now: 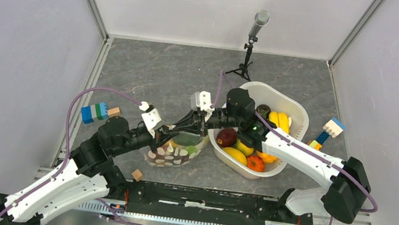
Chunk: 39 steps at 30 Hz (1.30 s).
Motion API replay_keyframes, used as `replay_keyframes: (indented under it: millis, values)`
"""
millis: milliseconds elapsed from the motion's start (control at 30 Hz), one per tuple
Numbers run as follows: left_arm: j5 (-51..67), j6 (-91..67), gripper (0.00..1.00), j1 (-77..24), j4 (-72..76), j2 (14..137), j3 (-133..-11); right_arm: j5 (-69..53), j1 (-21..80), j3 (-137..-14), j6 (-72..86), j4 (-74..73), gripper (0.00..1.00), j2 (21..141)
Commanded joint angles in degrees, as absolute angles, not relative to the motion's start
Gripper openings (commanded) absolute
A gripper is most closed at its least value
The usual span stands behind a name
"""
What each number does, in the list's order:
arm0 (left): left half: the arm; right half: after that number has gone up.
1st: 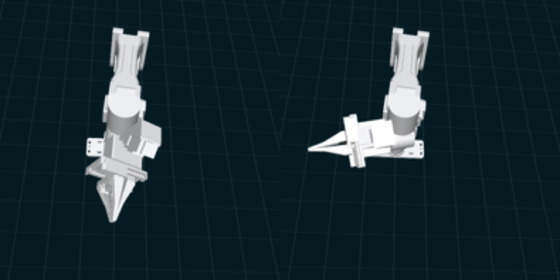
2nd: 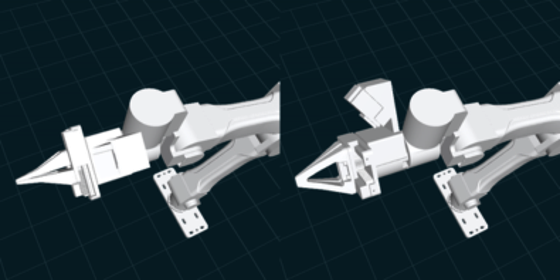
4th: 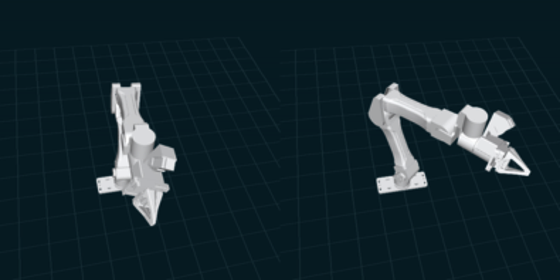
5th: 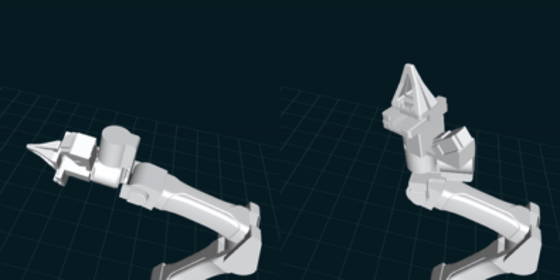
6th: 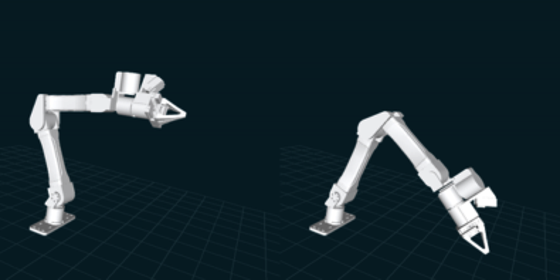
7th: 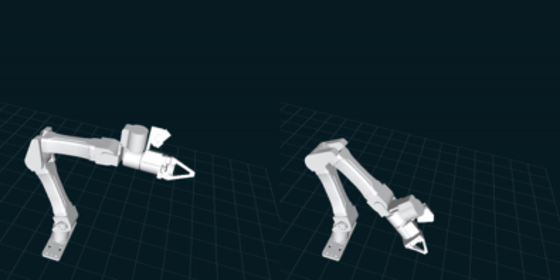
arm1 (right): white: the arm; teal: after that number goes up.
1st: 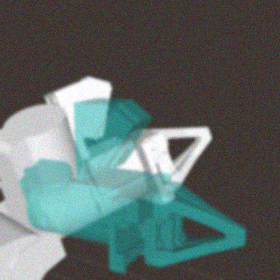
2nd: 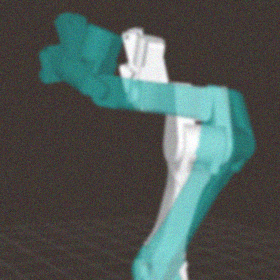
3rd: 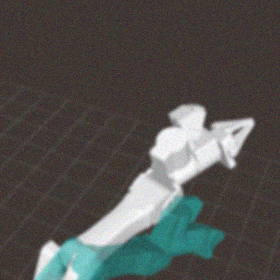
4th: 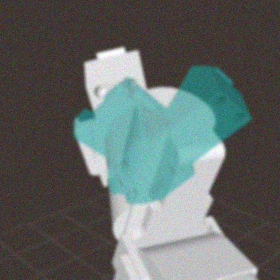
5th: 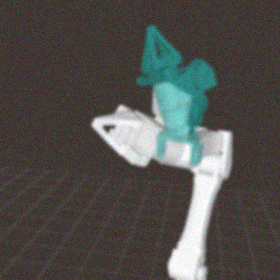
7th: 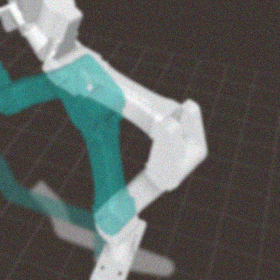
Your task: Place the food in the zip-top bag and seal the zipper
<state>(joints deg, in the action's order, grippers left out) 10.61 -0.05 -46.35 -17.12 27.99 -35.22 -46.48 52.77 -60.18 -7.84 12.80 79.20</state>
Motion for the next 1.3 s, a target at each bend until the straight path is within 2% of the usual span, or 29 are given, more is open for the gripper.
replay_keyframes:
  millis: [0, 367, 1267]
  values:
    - [9.54, 1.41, 0.02, -46.49, -12.89, 26.37, -36.89, -44.29, 52.72, -60.32, -9.97, 11.03, 0.01, 78.12]
    - [5.88, 1.8, 0.02, -46.49, -15.52, 20.01, -37.28, -41.14, 50.72, -60.53, -13.84, 4.54, 0.0, 77.64]
    - [-10.11, 5.68, 0.02, -46.49, -25.44, 6.84, -41.52, -37.82, 48.45, -55.55, -14.16, 3.78, 0.0, 73.29]
